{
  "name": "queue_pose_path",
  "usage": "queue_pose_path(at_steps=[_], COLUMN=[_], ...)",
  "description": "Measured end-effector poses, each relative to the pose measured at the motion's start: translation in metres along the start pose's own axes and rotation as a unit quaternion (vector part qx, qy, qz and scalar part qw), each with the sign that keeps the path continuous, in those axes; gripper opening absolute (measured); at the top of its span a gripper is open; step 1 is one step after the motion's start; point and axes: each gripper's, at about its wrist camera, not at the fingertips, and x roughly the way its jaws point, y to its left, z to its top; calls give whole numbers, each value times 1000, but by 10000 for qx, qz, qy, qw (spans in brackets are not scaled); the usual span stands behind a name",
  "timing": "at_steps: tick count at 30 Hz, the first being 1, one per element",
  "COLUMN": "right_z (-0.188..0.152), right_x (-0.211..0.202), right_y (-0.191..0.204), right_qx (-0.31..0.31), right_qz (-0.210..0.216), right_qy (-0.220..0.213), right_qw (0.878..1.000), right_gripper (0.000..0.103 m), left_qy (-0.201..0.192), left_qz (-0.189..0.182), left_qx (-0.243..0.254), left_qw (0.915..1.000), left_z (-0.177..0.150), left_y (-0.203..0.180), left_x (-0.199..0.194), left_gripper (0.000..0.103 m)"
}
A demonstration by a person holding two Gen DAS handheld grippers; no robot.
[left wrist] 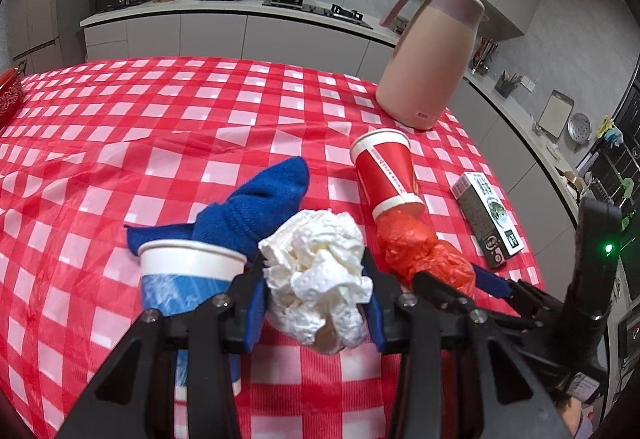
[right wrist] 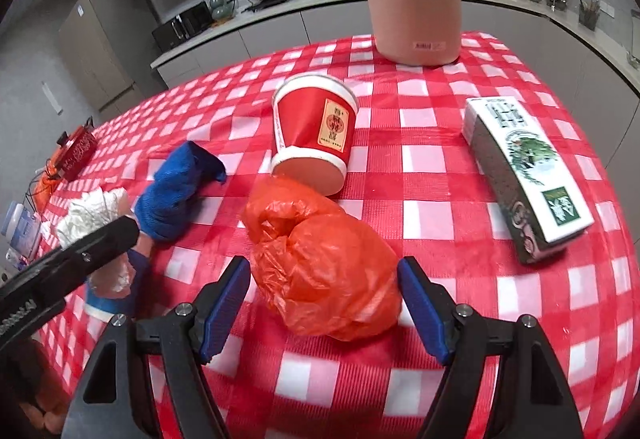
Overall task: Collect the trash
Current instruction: 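Grasp the white tissue with the left tool while the right tool grasps the orange bag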
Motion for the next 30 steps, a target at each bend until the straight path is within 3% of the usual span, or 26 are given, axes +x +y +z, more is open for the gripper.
queue_pose_path(at_steps=[3, 5, 10, 19, 30], right_z=[-1, -2, -8, -28, -75], right_x=[7, 10, 7, -37, -111], right_y=[-1, -1, -3, -20, -74], right_qx=[-43, -38, -30, 379, 1484], right_qz=[90, 167, 282, 191, -550], right_qy=[35, 64, 10, -361, -871], right_qw=[9999, 9998, 9996, 9984, 9835], right_gripper=[76, 55, 33, 30, 30], left_qy=[47, 84, 110, 144, 362], left_qz=[-3, -13, -39, -358, -1184], left_qx=[1, 0, 55, 300, 991], left_qw=[10000, 10000, 9999, 9988, 9874], left_z=[1, 2, 0, -7, -30], left_y=[-1, -2, -6, -28, -94], left_x=[5, 7, 8, 3, 3], left_gripper=[43, 43, 43, 43, 43])
